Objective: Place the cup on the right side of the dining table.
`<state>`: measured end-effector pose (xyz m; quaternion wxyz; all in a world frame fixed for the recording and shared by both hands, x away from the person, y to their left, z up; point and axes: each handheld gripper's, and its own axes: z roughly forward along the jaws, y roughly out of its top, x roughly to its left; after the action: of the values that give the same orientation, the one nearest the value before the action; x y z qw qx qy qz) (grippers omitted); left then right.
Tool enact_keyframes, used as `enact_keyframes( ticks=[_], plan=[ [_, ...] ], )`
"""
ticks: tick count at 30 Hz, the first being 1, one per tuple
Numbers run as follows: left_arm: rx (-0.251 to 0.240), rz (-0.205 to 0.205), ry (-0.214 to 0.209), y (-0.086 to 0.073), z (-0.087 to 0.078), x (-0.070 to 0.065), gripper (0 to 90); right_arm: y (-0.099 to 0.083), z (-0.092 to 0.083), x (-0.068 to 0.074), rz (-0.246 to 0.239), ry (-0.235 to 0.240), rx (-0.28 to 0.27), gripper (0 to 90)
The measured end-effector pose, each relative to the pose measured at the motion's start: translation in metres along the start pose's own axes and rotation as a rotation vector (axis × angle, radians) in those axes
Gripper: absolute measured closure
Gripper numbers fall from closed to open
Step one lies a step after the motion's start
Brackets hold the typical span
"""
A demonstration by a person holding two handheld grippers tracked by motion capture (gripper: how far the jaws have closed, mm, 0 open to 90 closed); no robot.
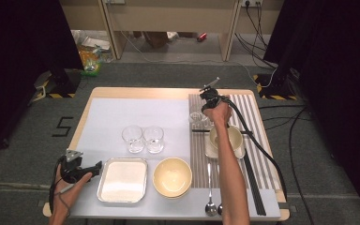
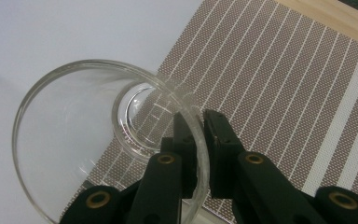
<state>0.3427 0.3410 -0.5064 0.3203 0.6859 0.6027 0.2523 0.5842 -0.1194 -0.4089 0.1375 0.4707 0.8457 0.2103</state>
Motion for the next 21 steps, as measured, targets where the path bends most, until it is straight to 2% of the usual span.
enact_keyframes(
  ticks=[4, 8, 13, 16, 19, 21],
  plan=[
    [0.001, 0.002, 0.001, 0.000, 0.000, 0.000, 11.3, -0.001, 0.003, 0.000, 0.000, -0.009, -0.003, 83.6],
    [0.000, 0.001, 0.001, 0.000, 0.000, 0.000, 11.3, 0.001, 0.000, 0.001, 0.018, 0.003, -0.031, 82.8],
    [-0.001, 0.001, 0.002, 0.000, 0.000, 0.000, 11.3, 0.001, -0.005, -0.001, 0.037, -0.005, -0.073, 81.1],
    [-0.001, 0.001, 0.001, 0.000, 0.000, 0.000, 11.3, 0.001, -0.006, -0.002, 0.047, -0.019, -0.078, 78.9],
    [0.000, 0.002, 0.001, 0.000, 0.000, 0.000, 11.3, -0.001, -0.007, -0.005, 0.060, -0.013, -0.083, 78.1],
    [0.000, 0.001, 0.001, 0.000, 0.000, 0.000, 11.3, -0.002, -0.007, -0.007, 0.064, -0.017, -0.074, 74.4]
  ],
)
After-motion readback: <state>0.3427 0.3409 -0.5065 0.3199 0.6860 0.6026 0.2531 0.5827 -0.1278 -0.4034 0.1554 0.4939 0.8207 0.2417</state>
